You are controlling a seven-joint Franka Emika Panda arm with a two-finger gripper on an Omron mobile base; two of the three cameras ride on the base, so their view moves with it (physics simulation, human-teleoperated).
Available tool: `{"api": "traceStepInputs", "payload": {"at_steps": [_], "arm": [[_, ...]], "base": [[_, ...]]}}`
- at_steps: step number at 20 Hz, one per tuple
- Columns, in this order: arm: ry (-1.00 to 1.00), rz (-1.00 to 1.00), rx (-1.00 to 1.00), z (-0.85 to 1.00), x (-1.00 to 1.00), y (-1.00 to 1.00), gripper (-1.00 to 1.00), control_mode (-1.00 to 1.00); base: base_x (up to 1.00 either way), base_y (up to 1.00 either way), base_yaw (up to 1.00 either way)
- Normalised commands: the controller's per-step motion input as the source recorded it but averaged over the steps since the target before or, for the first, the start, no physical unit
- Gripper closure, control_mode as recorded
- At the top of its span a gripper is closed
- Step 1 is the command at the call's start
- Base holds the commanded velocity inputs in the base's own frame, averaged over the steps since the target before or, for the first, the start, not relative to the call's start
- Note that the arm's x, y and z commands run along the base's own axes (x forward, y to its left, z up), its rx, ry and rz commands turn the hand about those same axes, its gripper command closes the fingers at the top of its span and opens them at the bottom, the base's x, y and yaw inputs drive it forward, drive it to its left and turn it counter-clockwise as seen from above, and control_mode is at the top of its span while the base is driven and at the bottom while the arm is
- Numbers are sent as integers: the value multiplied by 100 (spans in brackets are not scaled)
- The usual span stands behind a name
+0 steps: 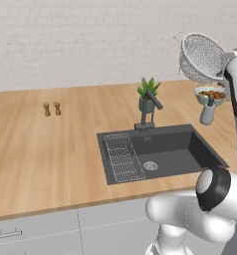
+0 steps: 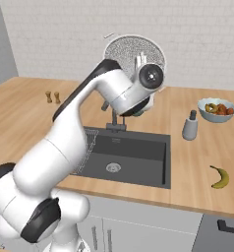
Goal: Put the colander in the sink, put the banana in the colander, and turn on the sink faucet and pour water over the colander.
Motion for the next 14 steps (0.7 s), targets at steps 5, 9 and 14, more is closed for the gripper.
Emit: {"api": "traceStepInputs", "payload": {"at_steps": [5,9,14], "arm": [[4,-15,0,-56,0,-100,100,-100],[4,-8,0,-81,0,-93,100,-100],[3,-2,0,-93,0,-61,100,-100]], "base": [[0,0,0],[0,0,0],[0,0,0]]}}
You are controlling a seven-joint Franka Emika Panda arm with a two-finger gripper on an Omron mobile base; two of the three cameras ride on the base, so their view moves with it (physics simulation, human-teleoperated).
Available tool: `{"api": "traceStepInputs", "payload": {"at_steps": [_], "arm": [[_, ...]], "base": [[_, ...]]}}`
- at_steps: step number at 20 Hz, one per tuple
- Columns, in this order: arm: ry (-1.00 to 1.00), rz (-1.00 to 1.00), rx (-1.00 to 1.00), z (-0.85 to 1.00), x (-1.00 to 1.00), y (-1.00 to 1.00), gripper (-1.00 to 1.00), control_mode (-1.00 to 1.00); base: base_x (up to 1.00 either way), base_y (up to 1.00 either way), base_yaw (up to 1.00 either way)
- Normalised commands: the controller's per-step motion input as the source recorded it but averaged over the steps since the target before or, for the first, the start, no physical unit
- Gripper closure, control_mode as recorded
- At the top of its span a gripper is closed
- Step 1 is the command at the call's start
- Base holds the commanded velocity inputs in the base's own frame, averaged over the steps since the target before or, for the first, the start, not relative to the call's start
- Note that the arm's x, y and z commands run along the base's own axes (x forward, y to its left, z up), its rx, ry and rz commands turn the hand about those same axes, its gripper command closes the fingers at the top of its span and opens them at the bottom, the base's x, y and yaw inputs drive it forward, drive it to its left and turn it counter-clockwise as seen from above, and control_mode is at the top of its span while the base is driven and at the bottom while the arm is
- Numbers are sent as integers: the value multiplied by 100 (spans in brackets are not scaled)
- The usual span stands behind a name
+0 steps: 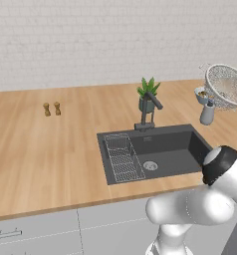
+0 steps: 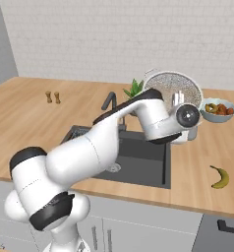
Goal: Put the colander in the sink, put the banana in the colander, and turn on the sink faucet and pour water over the colander.
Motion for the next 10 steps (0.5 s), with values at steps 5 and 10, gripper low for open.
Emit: {"api": "traceStepInputs", "payload": {"at_steps": [5,10], "arm": [[0,3,0,-78,0,-10,100,-100],[0,13,-3,-56,0,0,100,-100]], "base": [[0,0,0],[0,0,0]]}}
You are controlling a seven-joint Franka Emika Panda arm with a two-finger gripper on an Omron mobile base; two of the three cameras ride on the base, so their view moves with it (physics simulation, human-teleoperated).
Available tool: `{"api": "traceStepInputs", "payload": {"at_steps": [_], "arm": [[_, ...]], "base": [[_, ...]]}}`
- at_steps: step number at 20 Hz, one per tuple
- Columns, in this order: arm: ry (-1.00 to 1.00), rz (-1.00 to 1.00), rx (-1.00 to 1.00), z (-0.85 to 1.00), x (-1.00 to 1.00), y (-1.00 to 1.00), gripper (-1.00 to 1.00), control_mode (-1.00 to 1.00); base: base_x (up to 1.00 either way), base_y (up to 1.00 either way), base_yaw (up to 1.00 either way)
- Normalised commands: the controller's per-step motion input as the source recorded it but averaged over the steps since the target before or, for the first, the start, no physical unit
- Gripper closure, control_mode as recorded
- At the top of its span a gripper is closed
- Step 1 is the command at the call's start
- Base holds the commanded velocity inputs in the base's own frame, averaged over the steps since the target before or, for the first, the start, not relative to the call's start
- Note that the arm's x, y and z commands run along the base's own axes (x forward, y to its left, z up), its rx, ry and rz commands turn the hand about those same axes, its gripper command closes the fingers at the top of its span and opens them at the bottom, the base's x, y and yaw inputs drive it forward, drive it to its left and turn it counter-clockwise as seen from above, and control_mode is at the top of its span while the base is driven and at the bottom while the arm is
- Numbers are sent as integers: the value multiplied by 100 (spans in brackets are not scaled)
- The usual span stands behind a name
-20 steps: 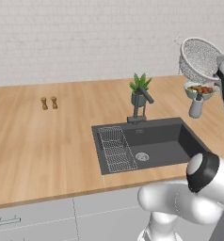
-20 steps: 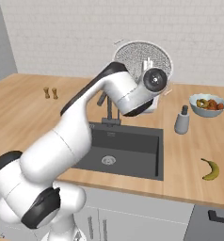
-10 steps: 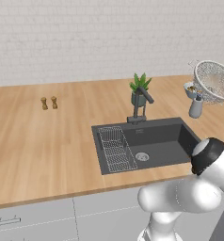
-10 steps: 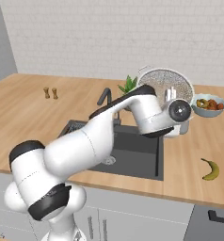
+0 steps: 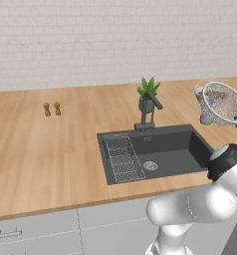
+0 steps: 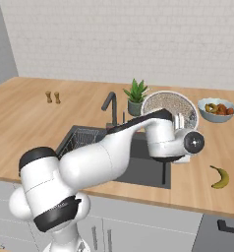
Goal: Put the colander in the sink, put the banana in the colander, and turn on the sink faucet and pour water over the colander.
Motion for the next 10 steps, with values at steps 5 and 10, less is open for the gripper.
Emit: {"api": "traceStepInputs", "payload": {"at_steps": [5,10], "arm": [[2,13,-12,-48,10,0,100,-100],[12,16,-12,-37,8,0,100,-100]], "base": [[0,0,0],[0,0,0]]}}
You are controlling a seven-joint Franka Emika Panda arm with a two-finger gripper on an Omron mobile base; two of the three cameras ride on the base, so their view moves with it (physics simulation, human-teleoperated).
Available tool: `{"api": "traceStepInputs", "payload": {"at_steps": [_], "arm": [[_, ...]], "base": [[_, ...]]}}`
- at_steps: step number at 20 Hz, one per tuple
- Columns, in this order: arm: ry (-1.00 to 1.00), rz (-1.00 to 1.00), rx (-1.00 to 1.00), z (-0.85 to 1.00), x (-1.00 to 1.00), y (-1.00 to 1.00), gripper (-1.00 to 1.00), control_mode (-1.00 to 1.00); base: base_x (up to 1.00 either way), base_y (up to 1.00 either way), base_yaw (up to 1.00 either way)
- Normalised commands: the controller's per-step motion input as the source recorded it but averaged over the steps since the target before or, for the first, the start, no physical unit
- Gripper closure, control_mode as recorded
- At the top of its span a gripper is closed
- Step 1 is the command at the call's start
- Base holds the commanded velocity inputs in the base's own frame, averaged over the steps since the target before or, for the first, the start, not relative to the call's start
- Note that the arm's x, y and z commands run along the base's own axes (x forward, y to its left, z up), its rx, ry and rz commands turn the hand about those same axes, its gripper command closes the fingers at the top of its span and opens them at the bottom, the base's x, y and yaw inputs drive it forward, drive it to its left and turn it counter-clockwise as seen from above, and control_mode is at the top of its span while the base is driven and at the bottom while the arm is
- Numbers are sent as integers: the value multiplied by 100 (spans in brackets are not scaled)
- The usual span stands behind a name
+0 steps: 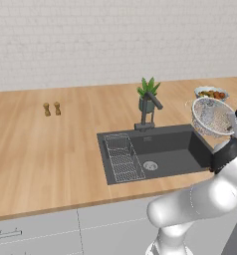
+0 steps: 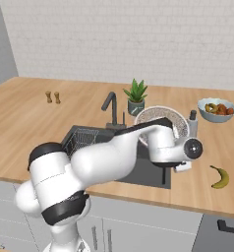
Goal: Put the colander in the sink, put the banana in the colander, and turn on the sink faucet and pour water over the colander.
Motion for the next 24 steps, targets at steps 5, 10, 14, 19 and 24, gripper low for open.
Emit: {"api": "traceStepInputs", "payload": {"at_steps": [5,10,14,19,24], "arm": [[14,23,-7,-22,2,1,100,-100],[13,26,-2,-20,0,29,100,-100],[10,26,0,-29,0,62,100,-100],[9,23,0,-34,3,57,100,-100],[2,16,0,-36,1,32,100,-100]], "base": [[0,0,0],[0,0,0],[0,0,0],[0,0,0],[0,0,0]]}}
